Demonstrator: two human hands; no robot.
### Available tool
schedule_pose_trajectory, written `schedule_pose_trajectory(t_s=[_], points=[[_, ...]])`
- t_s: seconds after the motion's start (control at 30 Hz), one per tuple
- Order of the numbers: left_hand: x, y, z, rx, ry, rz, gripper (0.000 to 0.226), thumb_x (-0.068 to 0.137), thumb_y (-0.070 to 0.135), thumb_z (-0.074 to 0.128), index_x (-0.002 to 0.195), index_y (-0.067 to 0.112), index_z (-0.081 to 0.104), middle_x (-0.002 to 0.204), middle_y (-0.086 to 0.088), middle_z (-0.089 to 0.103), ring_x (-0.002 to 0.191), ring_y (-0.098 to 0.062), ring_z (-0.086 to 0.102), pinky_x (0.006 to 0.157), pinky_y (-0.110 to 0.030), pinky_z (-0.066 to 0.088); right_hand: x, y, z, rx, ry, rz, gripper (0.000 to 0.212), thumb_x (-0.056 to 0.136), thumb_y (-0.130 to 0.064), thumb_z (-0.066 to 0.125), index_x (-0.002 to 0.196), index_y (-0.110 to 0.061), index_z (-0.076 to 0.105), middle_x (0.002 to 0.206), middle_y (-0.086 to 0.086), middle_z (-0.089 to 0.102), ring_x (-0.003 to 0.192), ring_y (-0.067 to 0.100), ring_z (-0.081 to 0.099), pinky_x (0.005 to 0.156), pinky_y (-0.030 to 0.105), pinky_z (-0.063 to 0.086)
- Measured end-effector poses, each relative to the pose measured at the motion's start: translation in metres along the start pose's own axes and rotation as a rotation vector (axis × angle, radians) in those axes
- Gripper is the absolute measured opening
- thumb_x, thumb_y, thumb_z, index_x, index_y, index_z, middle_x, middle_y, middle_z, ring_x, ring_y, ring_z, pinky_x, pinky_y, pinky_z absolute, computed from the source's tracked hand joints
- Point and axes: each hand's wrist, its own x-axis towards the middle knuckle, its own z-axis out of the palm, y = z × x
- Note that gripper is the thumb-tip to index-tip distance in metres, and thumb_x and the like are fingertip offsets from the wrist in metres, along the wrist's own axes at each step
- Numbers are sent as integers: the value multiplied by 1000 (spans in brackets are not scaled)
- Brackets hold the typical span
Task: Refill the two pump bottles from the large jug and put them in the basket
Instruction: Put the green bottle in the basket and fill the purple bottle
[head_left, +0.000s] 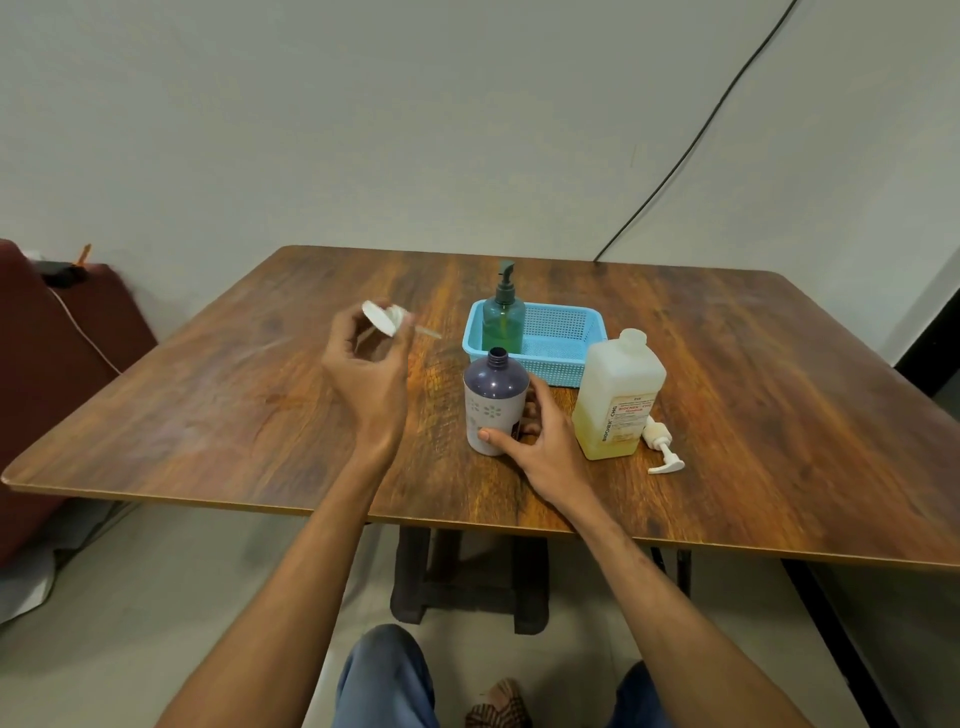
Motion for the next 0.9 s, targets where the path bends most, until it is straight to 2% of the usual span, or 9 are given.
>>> schedule_pose_trajectory(t_s=[0.07,0.13,0.3,0.47,0.57,0.7,0.77,0.83,0.9], points=[[-13,-20,-5,138,-72,50,23,88,13,76,109,10,67,106,-3,69,97,-16,68,86,-33,59,0,1,0,-3,3,2,86,78,-40,85,149,-36,36,143,-17,52,124,-6,52,94,14,50],[-25,-36,-9,259,-127,98,19,86,12,75,103,18,67,102,2,67,94,-10,64,82,-26,56,0,2,0,-10,4,4,86,78,-42,85,149,-38,35,141,-21,50,122,-13,50,92,11,49],[-45,-66,-16,501,-294,42,15,84,17,72,88,26,61,99,10,54,90,2,53,71,-14,41,1,3,0,-31,10,1,87,77,-43,85,148,-39,35,139,-24,49,121,-15,49,92,12,50],[-47,-72,-16,633,-453,-28,17,84,12,72,92,21,60,101,3,51,83,-5,47,68,-13,35,1,3,0,-44,12,4,87,76,-45,85,147,-42,35,131,-36,48,120,-15,50,92,13,50],[-48,-70,-16,649,-501,-39,19,84,11,72,95,20,59,103,1,52,88,-7,46,68,-12,33,0,1,0,-53,20,10,87,75,-50,84,146,-45,34,126,-44,46,119,-17,49,89,10,49],[-49,-69,-17,654,-522,-56,25,81,16,77,98,20,59,105,3,51,89,-6,46,69,-13,34,-1,-1,0,-58,6,23,91,73,-53,84,147,-48,31,128,-41,44,117,-20,48,90,13,48],[-49,-66,-18,633,-560,-70,34,78,19,80,105,20,59,110,2,51,95,-9,47,77,-17,42,-2,-2,-1,-61,-6,35,97,70,-58,85,148,-48,29,132,-37,44,116,-16,50,90,13,47],[-50,-62,-19,612,-612,-77,48,76,27,81,117,20,56,119,1,49,107,-11,47,95,-32,47,-3,-3,-2,-61,-10,54,108,65,-61,87,151,-45,25,144,-22,47,121,-7,51,93,18,49],[-51,-56,-19,585,-664,-46,66,74,43,76,130,20,50,132,-1,47,124,-9,40,117,-41,32,-6,-4,-3,-54,-1,60,113,65,-61,88,154,-40,23,151,-11,46,125,0,50,97,21,49]])
